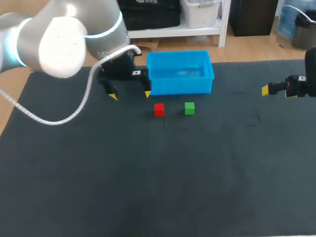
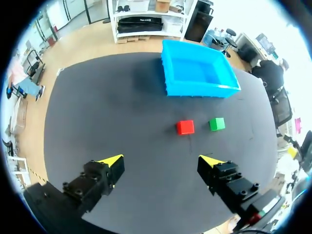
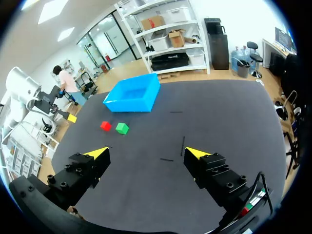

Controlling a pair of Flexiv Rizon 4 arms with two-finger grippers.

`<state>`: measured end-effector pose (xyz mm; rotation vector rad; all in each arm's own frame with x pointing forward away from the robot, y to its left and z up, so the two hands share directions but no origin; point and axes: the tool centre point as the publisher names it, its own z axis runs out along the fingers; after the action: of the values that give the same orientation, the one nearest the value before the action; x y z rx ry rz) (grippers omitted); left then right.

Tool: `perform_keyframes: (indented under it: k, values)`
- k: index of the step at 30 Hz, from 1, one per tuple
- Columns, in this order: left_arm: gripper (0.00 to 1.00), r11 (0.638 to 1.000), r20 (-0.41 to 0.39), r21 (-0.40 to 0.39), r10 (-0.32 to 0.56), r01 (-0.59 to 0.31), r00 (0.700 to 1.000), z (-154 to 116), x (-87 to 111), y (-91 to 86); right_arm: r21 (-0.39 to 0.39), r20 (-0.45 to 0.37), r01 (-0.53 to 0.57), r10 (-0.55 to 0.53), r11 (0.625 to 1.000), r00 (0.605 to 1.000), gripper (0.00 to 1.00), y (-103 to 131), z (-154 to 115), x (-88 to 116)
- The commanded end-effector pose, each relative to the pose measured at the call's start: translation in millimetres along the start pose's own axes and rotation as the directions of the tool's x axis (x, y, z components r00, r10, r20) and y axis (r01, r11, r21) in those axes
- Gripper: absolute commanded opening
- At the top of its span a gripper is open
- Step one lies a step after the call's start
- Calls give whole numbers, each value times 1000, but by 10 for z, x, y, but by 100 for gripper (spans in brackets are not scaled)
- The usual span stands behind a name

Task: Use the left arm to pick the red cube and place it into the blue plastic box first, then use the right arm to grasp the green cube and put it into the same blue plastic box after the first action is fully finished.

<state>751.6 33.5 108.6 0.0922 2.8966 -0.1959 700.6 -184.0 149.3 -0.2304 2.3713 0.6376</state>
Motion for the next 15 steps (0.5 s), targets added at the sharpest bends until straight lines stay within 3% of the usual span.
perform_keyframes:
  k: [1, 8, 15]
  values:
    - [100, 999, -15, -38, 10, -11, 1000, 117, -86, -169, -2, -1, 1, -1, 1000, 1000, 100, -7, -3, -2]
    - [100, 998, -9, -55, 22, -22, 1000, 312, -99, -340, -2, -1, 1, -1, 1000, 1000, 100, -7, -3, -2]
    - [100, 998, -20, -66, -2, 1, 1000, 524, -111, -398, -2, -1, 1, -1, 1000, 1000, 100, -7, -3, -2]
